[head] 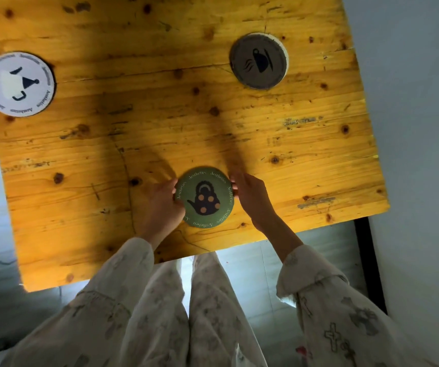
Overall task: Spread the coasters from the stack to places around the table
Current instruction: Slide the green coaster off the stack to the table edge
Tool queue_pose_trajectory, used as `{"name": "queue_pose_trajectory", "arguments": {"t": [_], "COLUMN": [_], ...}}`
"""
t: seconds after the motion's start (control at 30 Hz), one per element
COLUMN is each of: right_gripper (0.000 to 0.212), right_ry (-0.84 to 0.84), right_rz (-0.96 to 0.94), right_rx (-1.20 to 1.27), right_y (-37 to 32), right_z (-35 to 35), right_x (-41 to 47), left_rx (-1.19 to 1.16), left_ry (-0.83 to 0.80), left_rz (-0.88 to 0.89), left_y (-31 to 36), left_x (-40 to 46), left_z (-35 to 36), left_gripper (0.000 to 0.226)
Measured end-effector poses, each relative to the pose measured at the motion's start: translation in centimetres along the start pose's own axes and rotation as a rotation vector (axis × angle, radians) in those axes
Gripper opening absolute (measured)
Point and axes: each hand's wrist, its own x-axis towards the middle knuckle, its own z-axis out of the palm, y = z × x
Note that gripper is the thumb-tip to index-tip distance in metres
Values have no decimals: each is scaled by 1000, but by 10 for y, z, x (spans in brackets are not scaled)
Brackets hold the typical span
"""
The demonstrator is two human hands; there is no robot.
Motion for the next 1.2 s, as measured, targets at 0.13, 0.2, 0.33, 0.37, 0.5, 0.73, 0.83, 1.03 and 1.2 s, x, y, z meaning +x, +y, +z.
{"name": "queue_pose_trajectory", "arguments": {"t": [0.13, 0.2, 0.33, 0.37, 0.5, 0.73, 0.83, 1.03, 1.2], "right_gripper": [35, 35, 27, 27, 45, 32, 24, 29, 28], "right_ry": [-7, 2, -30, -37, -25, -33, -41, 7, 37], "right_rz": [-103, -132, -130, -120, -115, -69, -62, -31, -15], "right_rx": [-141, -212, -227, -210, -189, -193, -197, -197, -218], "right_y": [4, 9, 19, 21, 26, 30, 31, 31, 31], "right_z": [3, 5, 6, 6, 9, 9, 10, 10, 12], "right_x": [-6, -8, -13, -14, -20, -27, -27, -31, -30], "left_rx": [-11, -9, -15, -22, -32, -96, -109, -75, -23], "left_ry": [-31, -19, -44, -51, -54, -62, -69, -95, -109], "left_rz": [-74, -79, -98, -110, -143, -159, -147, -139, -130], "left_y": [-3, -4, -7, -7, -9, -15, -16, -17, -20], "left_x": [-12, -15, -17, -18, -24, -32, -33, -31, -27], "left_z": [10, 12, 13, 13, 15, 16, 16, 15, 12], "left_gripper": [52, 50, 51, 51, 53, 50, 49, 48, 45]}}
